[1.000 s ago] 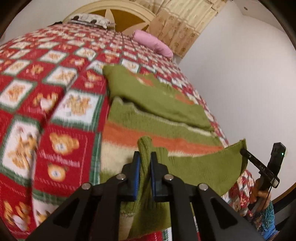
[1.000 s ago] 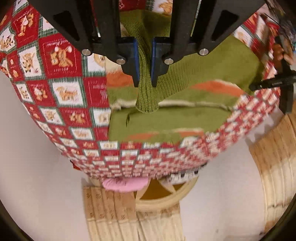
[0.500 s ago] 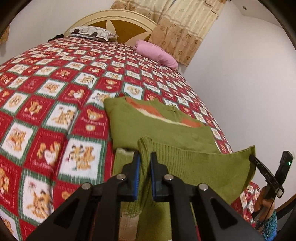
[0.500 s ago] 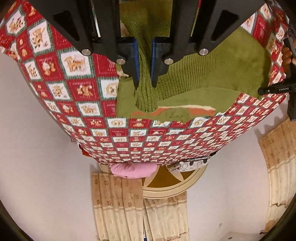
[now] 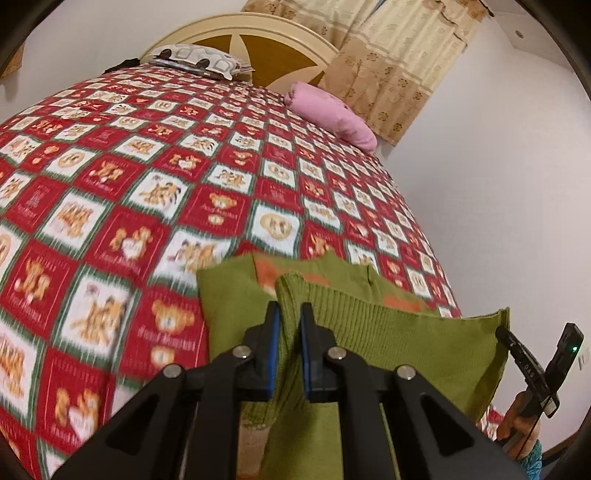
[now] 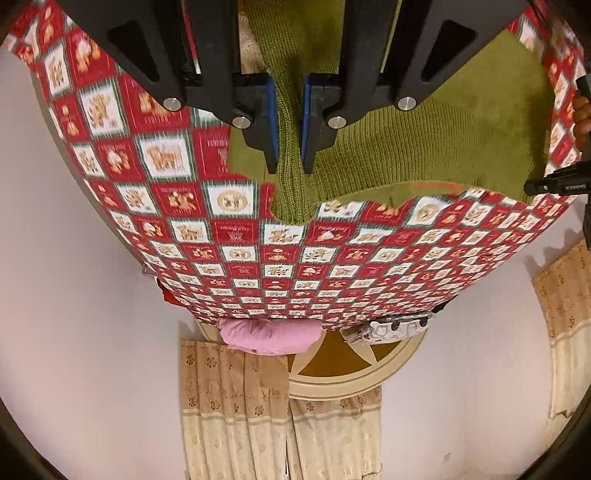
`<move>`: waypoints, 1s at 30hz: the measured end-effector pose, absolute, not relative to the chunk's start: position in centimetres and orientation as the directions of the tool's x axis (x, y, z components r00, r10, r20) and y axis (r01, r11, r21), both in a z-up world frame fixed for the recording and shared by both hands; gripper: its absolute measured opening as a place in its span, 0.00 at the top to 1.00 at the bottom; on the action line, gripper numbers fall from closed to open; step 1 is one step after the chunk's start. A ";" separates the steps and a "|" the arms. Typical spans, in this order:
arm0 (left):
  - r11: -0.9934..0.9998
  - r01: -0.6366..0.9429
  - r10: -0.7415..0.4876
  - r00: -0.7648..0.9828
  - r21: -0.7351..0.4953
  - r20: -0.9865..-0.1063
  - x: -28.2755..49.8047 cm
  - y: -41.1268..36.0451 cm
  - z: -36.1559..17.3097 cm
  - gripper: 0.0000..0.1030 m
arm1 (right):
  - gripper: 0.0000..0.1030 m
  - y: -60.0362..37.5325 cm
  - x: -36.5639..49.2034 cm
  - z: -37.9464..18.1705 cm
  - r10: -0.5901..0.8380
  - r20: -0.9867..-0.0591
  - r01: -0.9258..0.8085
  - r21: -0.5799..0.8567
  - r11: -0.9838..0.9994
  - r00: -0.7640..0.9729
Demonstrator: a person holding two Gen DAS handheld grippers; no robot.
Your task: Fold small clothes
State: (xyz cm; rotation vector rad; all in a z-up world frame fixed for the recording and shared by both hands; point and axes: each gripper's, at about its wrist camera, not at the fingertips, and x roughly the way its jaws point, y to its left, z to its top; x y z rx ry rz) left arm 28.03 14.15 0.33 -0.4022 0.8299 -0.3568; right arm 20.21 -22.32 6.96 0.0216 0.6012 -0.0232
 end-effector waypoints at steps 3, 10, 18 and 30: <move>0.878 0.141 -0.437 0.627 -0.458 -0.644 31.0 13.4 0.2 0.90 | 0.91 -22.4 24.1 6.4 -0.031 -0.567 0.030 -0.012 0.999 0.823; 0.913 0.079 -0.359 0.623 -0.400 -0.695 37.8 11.6 -3.0 0.90 | 0.90 -23.3 31.4 0.8 -0.095 -0.614 0.098 -0.030 0.995 0.783; 0.947 0.007 -0.257 0.615 -0.320 -0.746 39.2 10.5 -7.6 0.84 | 0.90 -25.9 33.2 -4.3 -0.073 -0.697 0.143 0.042 0.989 0.713; 0.962 -0.036 -0.196 0.603 -0.272 -0.774 38.1 11.9 -5.4 0.65 | 0.72 -29.7 29.2 -1.2 -0.070 -0.635 0.277 0.234 0.932 0.769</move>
